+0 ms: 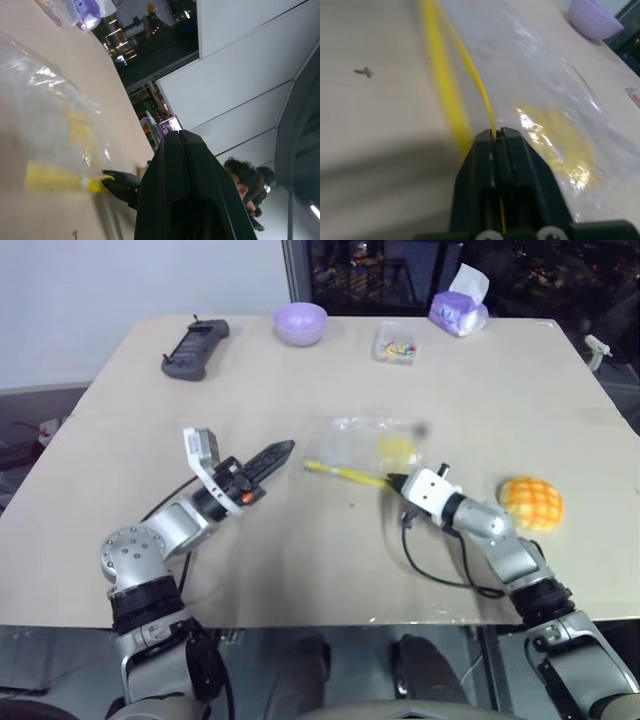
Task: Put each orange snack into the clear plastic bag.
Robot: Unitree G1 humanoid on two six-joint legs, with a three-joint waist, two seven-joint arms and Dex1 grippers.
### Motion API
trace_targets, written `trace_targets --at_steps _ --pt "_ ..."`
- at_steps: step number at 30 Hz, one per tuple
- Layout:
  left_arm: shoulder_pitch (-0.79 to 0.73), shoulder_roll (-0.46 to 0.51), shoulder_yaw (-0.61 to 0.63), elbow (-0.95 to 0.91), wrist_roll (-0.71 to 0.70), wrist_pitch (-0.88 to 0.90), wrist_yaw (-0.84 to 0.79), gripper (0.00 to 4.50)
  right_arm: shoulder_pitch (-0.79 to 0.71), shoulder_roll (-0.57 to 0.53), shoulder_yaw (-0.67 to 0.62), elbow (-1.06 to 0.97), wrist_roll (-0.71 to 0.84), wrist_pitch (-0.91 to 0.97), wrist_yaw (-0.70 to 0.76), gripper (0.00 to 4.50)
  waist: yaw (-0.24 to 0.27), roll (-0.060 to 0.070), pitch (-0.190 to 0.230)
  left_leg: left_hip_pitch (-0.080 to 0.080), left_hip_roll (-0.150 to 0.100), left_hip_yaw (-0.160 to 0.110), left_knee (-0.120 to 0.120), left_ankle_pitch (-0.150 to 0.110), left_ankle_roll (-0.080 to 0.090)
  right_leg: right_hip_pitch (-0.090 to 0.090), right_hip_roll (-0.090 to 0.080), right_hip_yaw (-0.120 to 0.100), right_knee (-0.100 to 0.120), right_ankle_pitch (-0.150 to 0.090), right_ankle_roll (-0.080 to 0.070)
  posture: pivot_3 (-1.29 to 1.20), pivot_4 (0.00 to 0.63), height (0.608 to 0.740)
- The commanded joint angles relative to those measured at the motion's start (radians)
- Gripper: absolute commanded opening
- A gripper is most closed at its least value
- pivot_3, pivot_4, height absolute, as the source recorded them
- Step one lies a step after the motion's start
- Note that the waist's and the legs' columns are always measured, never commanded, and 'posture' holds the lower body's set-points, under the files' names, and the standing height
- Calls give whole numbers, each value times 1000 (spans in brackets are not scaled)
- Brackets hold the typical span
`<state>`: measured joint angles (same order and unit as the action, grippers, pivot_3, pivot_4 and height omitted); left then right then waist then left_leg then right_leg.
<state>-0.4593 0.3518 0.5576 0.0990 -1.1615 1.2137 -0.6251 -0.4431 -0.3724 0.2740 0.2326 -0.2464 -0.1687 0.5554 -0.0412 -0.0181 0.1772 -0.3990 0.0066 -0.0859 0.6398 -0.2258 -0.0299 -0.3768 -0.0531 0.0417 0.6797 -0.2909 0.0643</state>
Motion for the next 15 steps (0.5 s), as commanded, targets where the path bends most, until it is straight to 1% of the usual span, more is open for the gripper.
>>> trace_targets --at_steps 1,3,4,5,7,9,11,15 --pt "32 38 -58 -63 41 -67 -46 0 -21 7 -21 -36 8 -15 -29 54 -1 0 0 0 0 0 0 0 0 0 0 0 0 0 0 0 150 736" --pt "65 65 -134 -121 122 -148 -90 0 -27 10 -24 -48 7 -5 -40 54 -1 0 0 0 0 0 0 0 0 0 0 1 0 0 0 0 150 736" --pt "81 80 -185 -151 186 -212 -109 0 -32 12 -23 -53 3 -3 -44 54 0 0 0 0 0 0 -1 0 0 0 0 1 0 0 0 0 150 736" --pt "104 108 -278 -183 332 -359 -123 0 -40 14 -20 -60 0 -4 -47 54 0 0 0 0 0 0 -1 0 0 0 0 1 0 0 0 0 150 736" --pt "130 158 -426 -208 585 -650 -164 0 -50 16 -14 -74 -2 -5 -44 54 2 0 0 0 0 1 -2 0 -1 0 0 1 -1 0 0 0 150 736" --pt "113 211 -534 -154 833 -988 -172 0 -55 9 -8 -83 -9 -7 -39 54 5 0 0 1 0 1 -3 1 -1 0 0 1 -1 0 -1 0 150 736" --pt "73 247 -593 -72 1001 -1227 -149 0 -59 0 -4 -87 -16 -13 -33 54 9 0 0 1 0 1 -3 1 -2 -1 0 1 -2 0 -1 0 150 736" --pt "-16 269 -637 78 1169 -1518 -90 0 -65 -2 -5 -110 -9 -8 -18 54 13 0 0 0 0 2 -4 -2 3 -1 0 1 -3 0 -1 0 150 736"
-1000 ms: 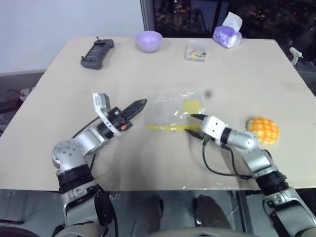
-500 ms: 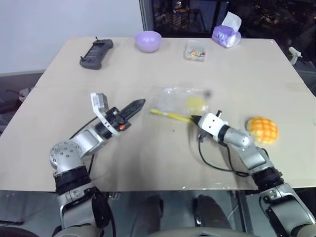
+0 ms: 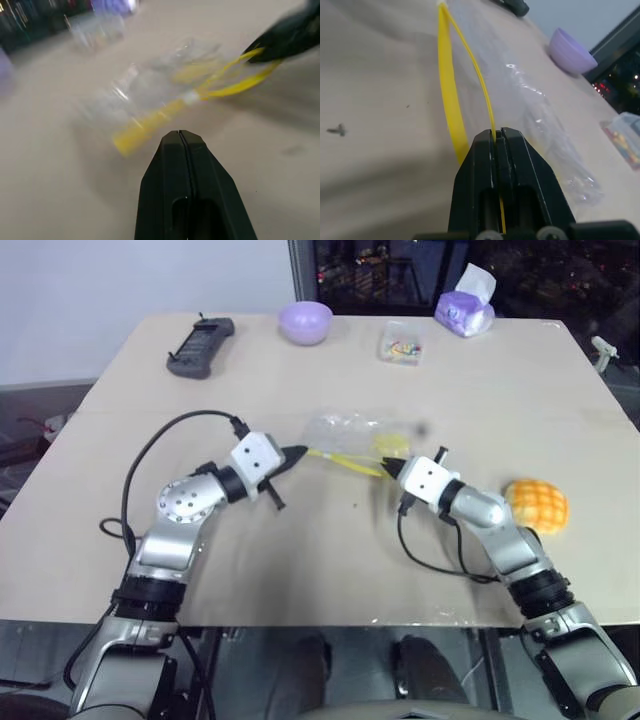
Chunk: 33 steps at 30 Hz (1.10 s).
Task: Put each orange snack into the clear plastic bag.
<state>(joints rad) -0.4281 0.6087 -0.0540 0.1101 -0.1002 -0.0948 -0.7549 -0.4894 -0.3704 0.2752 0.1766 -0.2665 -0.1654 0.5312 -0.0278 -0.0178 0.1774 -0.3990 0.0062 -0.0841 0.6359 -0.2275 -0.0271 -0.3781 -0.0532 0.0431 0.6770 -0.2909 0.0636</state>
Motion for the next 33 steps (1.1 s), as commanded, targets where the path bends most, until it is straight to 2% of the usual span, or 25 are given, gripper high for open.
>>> trace_targets --at_steps 1,4,5,6,10,12,13,14,15,21,33 --pt "-65 10 -23 88 142 -279 71 0 -18 -3 -5 -56 11 -10 8 54 -1 0 0 0 0 0 0 0 0 0 0 0 0 0 0 0 150 736" --pt "-97 9 -18 134 189 -416 116 0 -15 1 -5 -54 9 -10 6 54 -3 0 0 -1 0 0 0 0 0 -1 0 0 0 0 0 0 150 736" --pt "-104 11 -15 145 205 -446 134 403 -13 1 -5 -51 7 -11 5 0 -4 0 0 -1 0 0 0 0 0 -1 0 0 0 0 0 0 150 736" --pt "-111 15 -15 157 229 -479 155 618 -11 2 -5 -49 7 -12 4 0 -7 0 0 -1 0 0 0 0 0 -1 0 0 0 0 0 0 150 736" --pt "-113 26 -41 203 290 -526 177 2073 -9 3 -4 -50 7 -10 5 0 -12 0 0 0 0 0 0 0 1 -1 0 0 1 0 0 0 150 736" --pt "-103 31 -61 221 301 -537 161 3094 -9 3 -4 -51 7 -9 6 0 -13 0 0 0 0 0 0 0 1 -1 1 0 1 0 0 0 150 736" --pt "-100 32 -65 230 314 -543 167 3429 -10 3 -5 -51 7 -9 6 0 -13 0 0 0 0 0 0 0 1 -1 1 0 1 0 0 0 150 736" --pt "-99 34 -71 239 321 -551 167 4129 -10 2 -6 -51 8 -9 6 0 -13 0 0 0 0 0 0 0 1 -1 1 0 1 0 0 0 150 736" --pt "-97 37 -78 249 325 -558 165 4366 -12 2 -6 -50 8 -9 6 0 -13 0 0 0 0 0 0 0 1 -1 1 0 1 0 0 0 150 736" --pt "-91 39 -102 279 328 -570 149 4366 -13 6 -6 -57 7 -3 5 0 -13 0 0 0 0 0 0 0 1 -1 1 0 1 0 0 0 150 736" --pt "-162 36 -112 355 423 -596 250 4366 -1 4 -5 -80 11 4 13 0 -14 0 0 0 0 -1 0 0 1 0 1 -1 1 0 0 0 150 736"
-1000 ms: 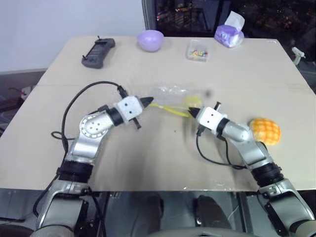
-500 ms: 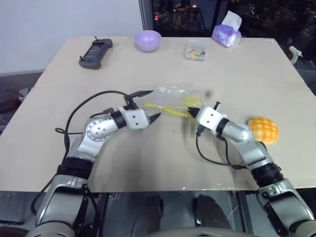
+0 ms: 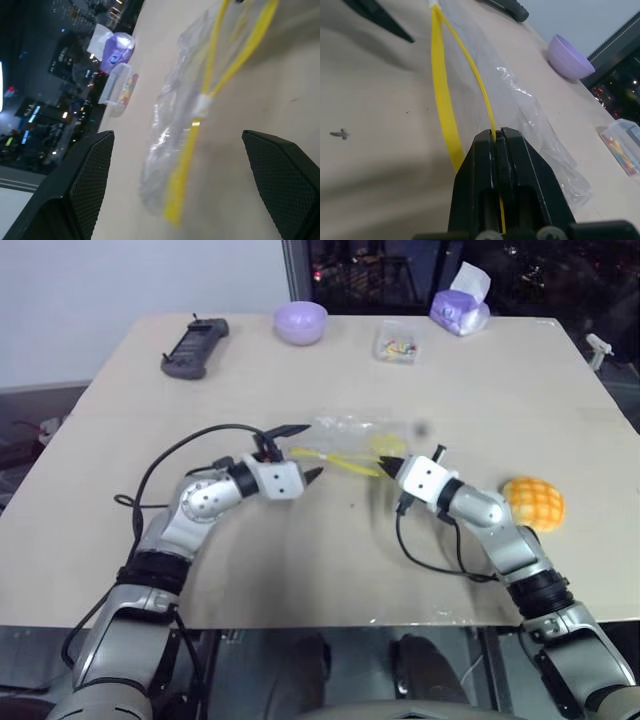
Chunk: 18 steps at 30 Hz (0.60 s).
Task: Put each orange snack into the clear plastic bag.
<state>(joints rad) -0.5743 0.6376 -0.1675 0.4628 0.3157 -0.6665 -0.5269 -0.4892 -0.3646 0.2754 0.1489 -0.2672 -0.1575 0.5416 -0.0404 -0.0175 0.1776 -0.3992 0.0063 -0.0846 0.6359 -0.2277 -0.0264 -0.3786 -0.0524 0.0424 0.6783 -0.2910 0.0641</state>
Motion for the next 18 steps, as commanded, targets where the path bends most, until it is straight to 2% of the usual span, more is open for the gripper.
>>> trace_targets --at_steps 1,2,3,6,7,8,11,15,18 --pt "-17 7 0 3 6 -26 23 4123 1 -2 -5 -55 11 -2 3 0 -2 0 0 0 0 0 0 0 0 0 0 0 0 0 0 0 150 736" --pt "-20 6 -6 9 8 -26 18 3809 3 -1 -5 -58 11 -1 2 0 -2 0 0 0 0 0 0 0 0 0 0 0 0 0 0 0 150 736" --pt "-25 6 -11 16 19 -25 21 3749 5 -1 -4 -59 11 0 1 0 -1 0 0 0 0 0 0 0 0 0 0 0 0 0 0 0 150 736" --pt "-35 3 -18 32 31 -26 28 2463 8 -1 -5 -63 10 3 0 0 0 0 0 0 0 0 0 0 0 0 0 0 0 0 0 0 150 736" --pt "-37 3 -19 33 30 -26 29 1806 9 -2 -6 -64 10 4 0 0 0 0 0 0 0 0 0 0 0 0 0 0 0 0 0 0 150 736" --pt "-40 3 -21 34 30 -26 30 1480 9 -2 -6 -63 11 4 0 0 0 0 0 0 0 0 0 0 0 0 0 0 0 0 0 0 150 736" --pt "-45 2 -25 36 31 -28 33 99 16 -2 -5 -66 26 4 15 0 0 0 0 0 0 0 0 0 0 0 0 0 0 0 0 0 150 736" --pt "-46 -3 -34 45 35 -41 38 44 40 5 -13 -85 97 67 79 0 0 0 0 0 0 0 0 0 0 0 0 0 0 0 0 0 150 736" --pt "-49 -9 -38 45 37 -40 43 0 60 -21 -13 -119 119 110 130 849 0 0 0 0 0 0 0 0 0 0 0 0 0 0 0 0 150 736"
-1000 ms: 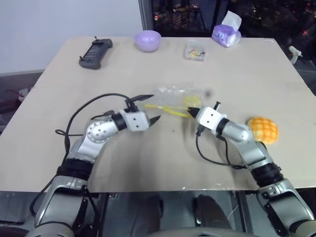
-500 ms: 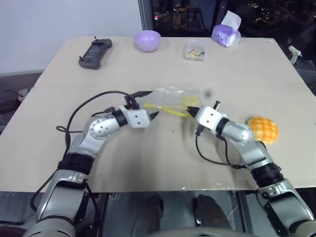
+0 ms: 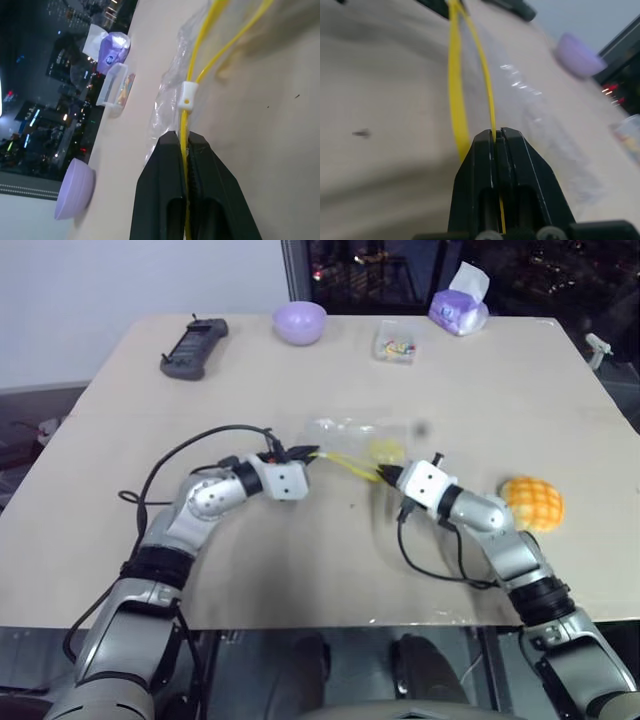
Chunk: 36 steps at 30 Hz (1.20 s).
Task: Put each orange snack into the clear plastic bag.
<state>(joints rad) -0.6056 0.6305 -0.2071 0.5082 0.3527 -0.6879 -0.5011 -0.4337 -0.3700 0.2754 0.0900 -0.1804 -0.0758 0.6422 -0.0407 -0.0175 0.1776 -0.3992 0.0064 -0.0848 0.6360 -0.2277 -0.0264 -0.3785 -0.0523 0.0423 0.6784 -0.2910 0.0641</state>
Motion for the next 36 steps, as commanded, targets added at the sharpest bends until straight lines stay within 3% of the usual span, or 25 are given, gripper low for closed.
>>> trace_targets --at_steps 1,2,3,7,14,19,23,36 --pt "-17 -5 2 -2 -2 -16 19 0 6 -20 -15 -66 27 34 26 1256 0 0 0 0 0 0 0 0 0 0 0 0 0 0 0 0 150 736" --pt "-17 -7 2 -4 -4 -14 21 0 6 -21 -19 -68 21 43 19 1465 0 0 0 0 0 0 0 0 0 0 0 0 0 0 0 0 150 736" --pt "-16 -9 2 -5 -4 -13 22 0 3 -27 -22 -72 10 59 12 2030 0 0 0 0 0 0 0 0 0 0 0 0 0 0 0 0 150 736" --pt "-13 -13 2 -8 -5 -11 22 0 9 -57 -51 -120 70 95 58 3555 0 0 0 0 0 0 0 0 0 0 0 0 1 0 0 0 150 736" --pt "-13 -18 2 -5 -9 -9 20 0 27 -21 -162 -253 287 206 74 3555 -1 0 0 0 0 -1 0 0 0 0 0 0 1 0 0 0 150 736" --pt "-22 -33 1 -3 -11 -4 20 0 36 22 -135 -284 351 265 81 1917 0 0 0 0 0 -1 1 0 0 0 0 0 1 0 0 0 150 736" --pt "-22 -42 1 -15 -23 -17 13 0 19 54 -98 -222 322 252 64 44 0 0 0 0 0 -1 1 0 0 0 0 0 1 0 0 0 150 736" --pt "16 -61 0 -118 -99 -8 -40 0 -78 97 -82 22 223 214 -17 44 -1 0 0 0 0 -1 1 0 0 0 0 0 1 0 0 0 150 736"
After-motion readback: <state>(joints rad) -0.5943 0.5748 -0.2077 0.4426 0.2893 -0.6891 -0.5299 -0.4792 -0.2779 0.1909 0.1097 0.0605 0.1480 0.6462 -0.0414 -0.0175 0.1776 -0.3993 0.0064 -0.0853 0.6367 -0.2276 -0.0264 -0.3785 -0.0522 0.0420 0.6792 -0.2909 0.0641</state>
